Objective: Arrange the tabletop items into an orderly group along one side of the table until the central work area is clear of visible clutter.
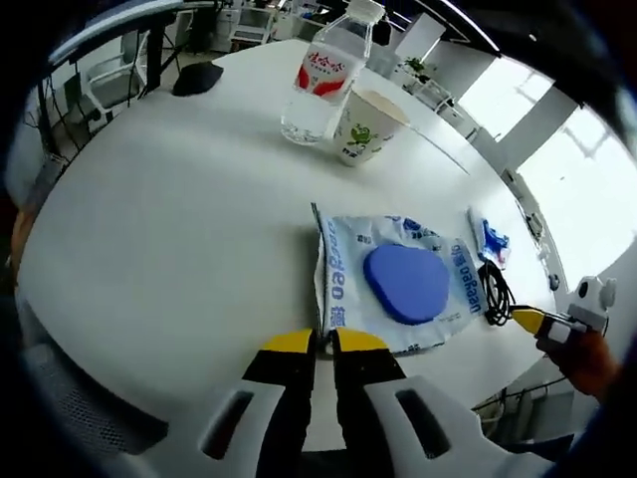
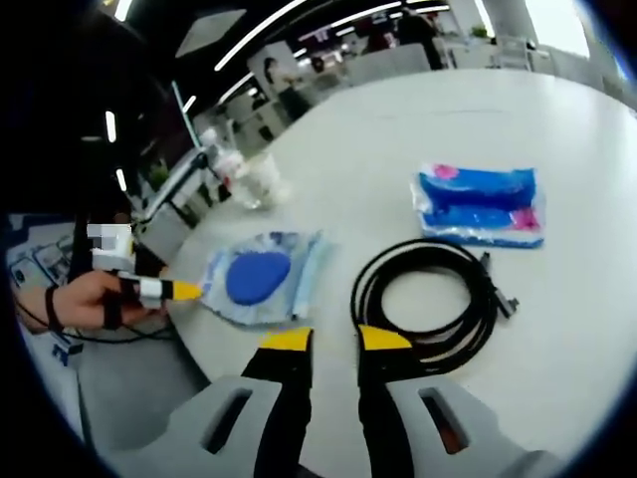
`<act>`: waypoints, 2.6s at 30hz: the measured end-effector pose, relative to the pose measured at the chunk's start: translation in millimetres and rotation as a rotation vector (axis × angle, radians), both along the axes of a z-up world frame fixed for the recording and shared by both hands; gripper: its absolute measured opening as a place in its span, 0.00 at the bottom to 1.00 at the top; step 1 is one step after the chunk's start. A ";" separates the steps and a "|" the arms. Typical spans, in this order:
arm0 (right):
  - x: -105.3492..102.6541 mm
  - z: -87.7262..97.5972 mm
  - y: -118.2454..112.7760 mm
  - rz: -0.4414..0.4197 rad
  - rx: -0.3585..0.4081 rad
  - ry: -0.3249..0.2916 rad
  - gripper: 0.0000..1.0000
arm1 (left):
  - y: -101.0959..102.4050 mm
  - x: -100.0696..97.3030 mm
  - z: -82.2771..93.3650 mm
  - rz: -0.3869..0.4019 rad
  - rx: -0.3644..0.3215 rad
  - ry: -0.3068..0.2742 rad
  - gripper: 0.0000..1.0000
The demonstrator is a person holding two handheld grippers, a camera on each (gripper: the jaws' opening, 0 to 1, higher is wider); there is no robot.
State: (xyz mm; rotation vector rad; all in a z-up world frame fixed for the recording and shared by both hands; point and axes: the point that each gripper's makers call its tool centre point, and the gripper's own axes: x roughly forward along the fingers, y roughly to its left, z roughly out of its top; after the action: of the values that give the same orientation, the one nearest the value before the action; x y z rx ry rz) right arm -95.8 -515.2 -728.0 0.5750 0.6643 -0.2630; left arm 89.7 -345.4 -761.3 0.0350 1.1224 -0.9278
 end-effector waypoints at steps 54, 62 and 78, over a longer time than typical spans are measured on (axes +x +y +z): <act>53.2 -26.5 19.8 0.078 0.122 0.017 0.02 | -10.5 -11.2 13.8 0.042 -0.112 0.026 0.00; 45.3 -7.4 2.8 0.052 0.080 -0.017 0.01 | -31.5 -17.2 23.6 -0.021 -0.140 0.010 0.00; 21.1 26.9 -18.3 -0.013 0.008 -0.075 0.01 | -72.1 -35.5 30.8 -0.199 -0.141 -0.019 0.00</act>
State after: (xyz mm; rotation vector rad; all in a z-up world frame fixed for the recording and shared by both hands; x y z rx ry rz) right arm -74.7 -533.6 -701.1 0.5942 0.5892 -0.2496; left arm 54.2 -417.5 -730.5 0.0409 1.0463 -1.1800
